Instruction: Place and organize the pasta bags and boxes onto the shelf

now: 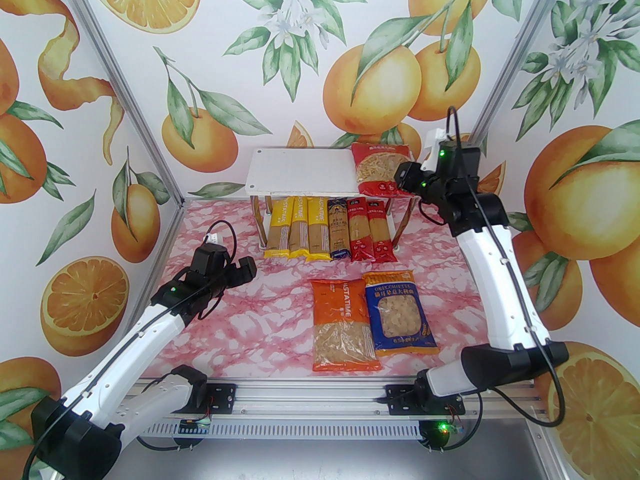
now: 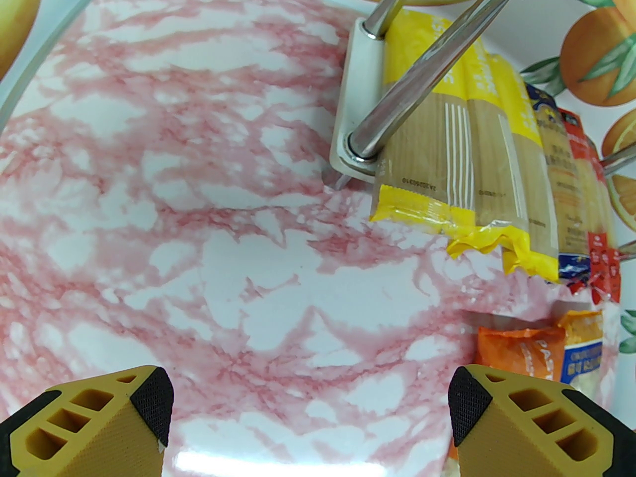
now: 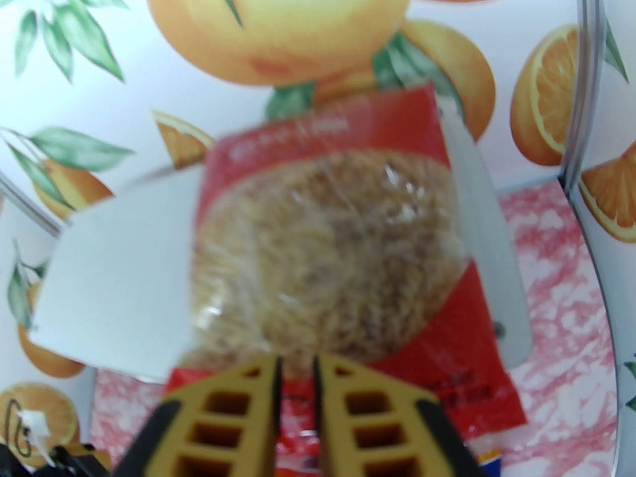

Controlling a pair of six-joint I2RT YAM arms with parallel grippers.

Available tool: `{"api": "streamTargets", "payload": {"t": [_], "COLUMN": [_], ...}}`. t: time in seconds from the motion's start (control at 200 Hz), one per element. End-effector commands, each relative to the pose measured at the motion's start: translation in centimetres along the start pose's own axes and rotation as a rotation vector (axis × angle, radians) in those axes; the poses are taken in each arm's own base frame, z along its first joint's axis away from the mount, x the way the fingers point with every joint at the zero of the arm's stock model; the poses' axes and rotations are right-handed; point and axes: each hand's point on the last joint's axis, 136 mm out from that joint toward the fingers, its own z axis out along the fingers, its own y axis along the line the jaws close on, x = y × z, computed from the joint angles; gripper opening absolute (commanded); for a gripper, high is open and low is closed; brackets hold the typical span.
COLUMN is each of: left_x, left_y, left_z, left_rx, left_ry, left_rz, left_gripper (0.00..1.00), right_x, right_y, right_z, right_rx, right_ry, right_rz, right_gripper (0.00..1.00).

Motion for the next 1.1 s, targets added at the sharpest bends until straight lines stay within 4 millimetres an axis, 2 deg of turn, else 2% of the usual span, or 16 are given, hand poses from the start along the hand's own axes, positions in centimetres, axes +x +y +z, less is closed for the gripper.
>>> {"api": "streamTargets", "payload": {"t": [0.0, 0.14, 0.31, 0.415, 0.51, 0.741, 0.886, 1.091], "left_x": [-1.6, -1.6, -1.2, -0.8, -0.1, 0.9, 1.4, 3.5], "left_y": [-0.8, -1.4, -1.8, -1.8, -1.4, -1.0, -1.1, -2.7], "left_z": [-0.5, -0.3, -0.1, -0.2, 0.0, 0.2, 0.3, 0.3], "left_rx": [0.031, 0.053, 0.084, 0.096, 0.090, 0.074, 0.071, 0.094], "left_ry": [-0.049, -0.035, -0.026, -0.023, -0.005, 0.023, 0.045, 0.095], "left_rz": [0.004, 0.006, 0.012, 0.012, 0.011, 0.012, 0.030, 0.076], "left_gripper": [0.95, 0.90, 0.92, 0.91, 0.90, 0.90, 0.90, 0.90], "right_x": [-3.1, -3.9, -4.7, -4.5, -3.2, 2.4, 4.8, 6.5], "right_y": [2.3, 2.4, 2.8, 2.6, 2.3, -0.4, -2.1, -3.2], "right_z": [-0.3, 2.4, 5.4, 7.3, 9.0, 12.2, 12.9, 13.5], "right_rx": [-0.077, -0.077, -0.102, -0.107, -0.107, -0.008, 0.058, 0.100], "right_ry": [-0.087, -0.085, -0.085, -0.071, -0.023, 0.144, 0.224, 0.285], "right_rz": [-0.004, -0.007, 0.008, 0.018, 0.025, 0.001, -0.009, -0.013], "right_gripper": [0.00, 0.00, 0.00, 0.00, 0.00, 0.00, 0.00, 0.00]}}
